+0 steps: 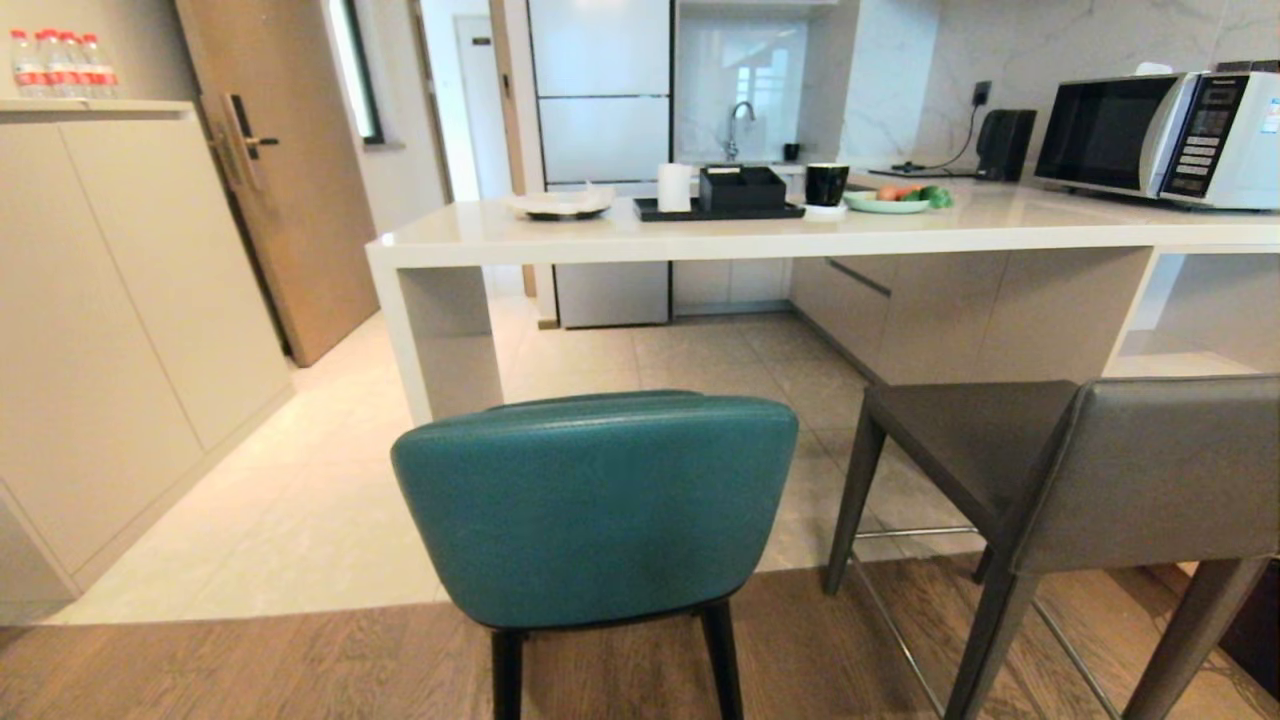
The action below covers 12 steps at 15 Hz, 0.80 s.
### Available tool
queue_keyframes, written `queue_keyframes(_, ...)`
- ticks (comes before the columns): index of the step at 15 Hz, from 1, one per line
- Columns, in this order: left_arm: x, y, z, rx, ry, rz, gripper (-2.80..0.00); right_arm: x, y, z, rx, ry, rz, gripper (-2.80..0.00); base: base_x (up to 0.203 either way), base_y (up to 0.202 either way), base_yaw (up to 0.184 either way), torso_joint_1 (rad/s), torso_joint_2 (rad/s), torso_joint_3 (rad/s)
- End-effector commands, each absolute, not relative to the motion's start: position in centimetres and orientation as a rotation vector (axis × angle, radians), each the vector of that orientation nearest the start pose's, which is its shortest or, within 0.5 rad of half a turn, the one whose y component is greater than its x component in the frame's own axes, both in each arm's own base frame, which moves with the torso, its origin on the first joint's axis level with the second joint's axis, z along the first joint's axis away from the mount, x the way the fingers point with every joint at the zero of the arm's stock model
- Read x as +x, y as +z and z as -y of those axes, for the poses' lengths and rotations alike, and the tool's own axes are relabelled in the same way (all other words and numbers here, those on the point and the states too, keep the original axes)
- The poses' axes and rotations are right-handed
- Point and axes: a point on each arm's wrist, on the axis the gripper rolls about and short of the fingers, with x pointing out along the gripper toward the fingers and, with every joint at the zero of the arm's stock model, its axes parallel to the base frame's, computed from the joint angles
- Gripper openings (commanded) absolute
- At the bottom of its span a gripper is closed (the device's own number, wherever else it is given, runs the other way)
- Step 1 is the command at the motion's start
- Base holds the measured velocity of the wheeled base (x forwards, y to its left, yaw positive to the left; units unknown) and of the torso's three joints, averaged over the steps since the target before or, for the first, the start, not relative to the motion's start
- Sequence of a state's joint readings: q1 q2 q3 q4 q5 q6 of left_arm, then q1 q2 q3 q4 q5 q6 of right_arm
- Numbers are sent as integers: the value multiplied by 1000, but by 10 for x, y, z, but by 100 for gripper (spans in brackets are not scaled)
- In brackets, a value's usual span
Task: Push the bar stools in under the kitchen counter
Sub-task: Push the gray chair back under the dining table
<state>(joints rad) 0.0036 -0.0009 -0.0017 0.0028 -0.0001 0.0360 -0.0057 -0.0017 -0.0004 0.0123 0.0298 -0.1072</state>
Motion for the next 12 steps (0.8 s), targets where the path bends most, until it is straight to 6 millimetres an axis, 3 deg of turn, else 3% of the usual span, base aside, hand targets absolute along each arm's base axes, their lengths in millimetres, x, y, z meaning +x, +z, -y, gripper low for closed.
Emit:
queue_keyframes(1,-23,76,0,26,3,-3,-280,-23,74,-1,-108,25,-14,-280,0,0,0,0,0,0)
queue_keyframes(12,-23,76,0,10,5,-2,-280,-23,74,-1,-113,27,-14,-280,0,-13,1,1,1,1)
